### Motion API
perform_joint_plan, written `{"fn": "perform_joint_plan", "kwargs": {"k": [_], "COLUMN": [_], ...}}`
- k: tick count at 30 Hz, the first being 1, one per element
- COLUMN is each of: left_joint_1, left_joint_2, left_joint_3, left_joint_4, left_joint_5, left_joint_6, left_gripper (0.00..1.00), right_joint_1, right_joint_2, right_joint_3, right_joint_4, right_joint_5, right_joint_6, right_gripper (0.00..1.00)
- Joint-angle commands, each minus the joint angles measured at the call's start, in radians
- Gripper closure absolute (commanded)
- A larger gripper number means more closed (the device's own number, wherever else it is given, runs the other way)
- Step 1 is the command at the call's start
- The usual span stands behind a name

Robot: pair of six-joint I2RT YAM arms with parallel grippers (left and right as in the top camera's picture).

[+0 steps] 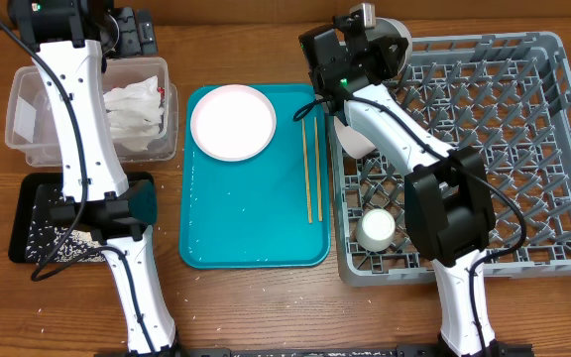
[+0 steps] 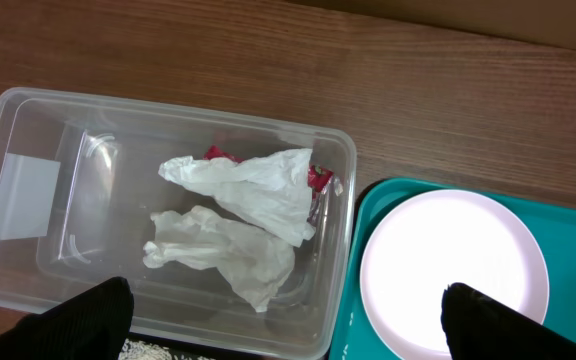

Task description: Sort waste into correct bins and load items into the dishwasher

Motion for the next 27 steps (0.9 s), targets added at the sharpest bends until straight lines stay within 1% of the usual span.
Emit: {"fn": "perform_joint_plan", "kwargs": {"k": [1,6,9,12,15,27], "left_joint_1": [-0.008,-0.008,-0.008,-0.008,-0.008,-0.008], "left_joint_2": [-0.025,-0.025,-0.025,-0.025,-0.025,-0.025], "left_joint_3": [0.021,0.021,0.021,0.021,0.021,0.021], "left_joint_4": [0.001,0.001,0.001,0.001,0.001,0.001], "left_joint_5": [0.009,0.008,0.008,0.008,0.008,0.008], "left_joint_6": [0.0,0.0,0.0,0.0,0.0,0.0], "left_gripper": [0.0,0.0,0.0,0.0,0.0,0.0], "right_joint_1": [0.006,0.04,0.044,0.038,0.037,0.054], "right_joint_2": [0.016,0.016,0.016,0.016,0.016,0.018], "right_joint_3": [0.008,0.008,0.008,0.008,0.008,-0.01], "right_joint_4": [0.0,0.003,0.05,0.126,0.172,0.176], "right_joint_5": [0.018,0.033,0.122,0.194,0.217,0.187], "right_joint_6": [-0.012,-0.026,-0.039,-0.153,-0.207,-0.202], "right_gripper": [0.96,0.96,0.96,0.96,0.96,0.96]}}
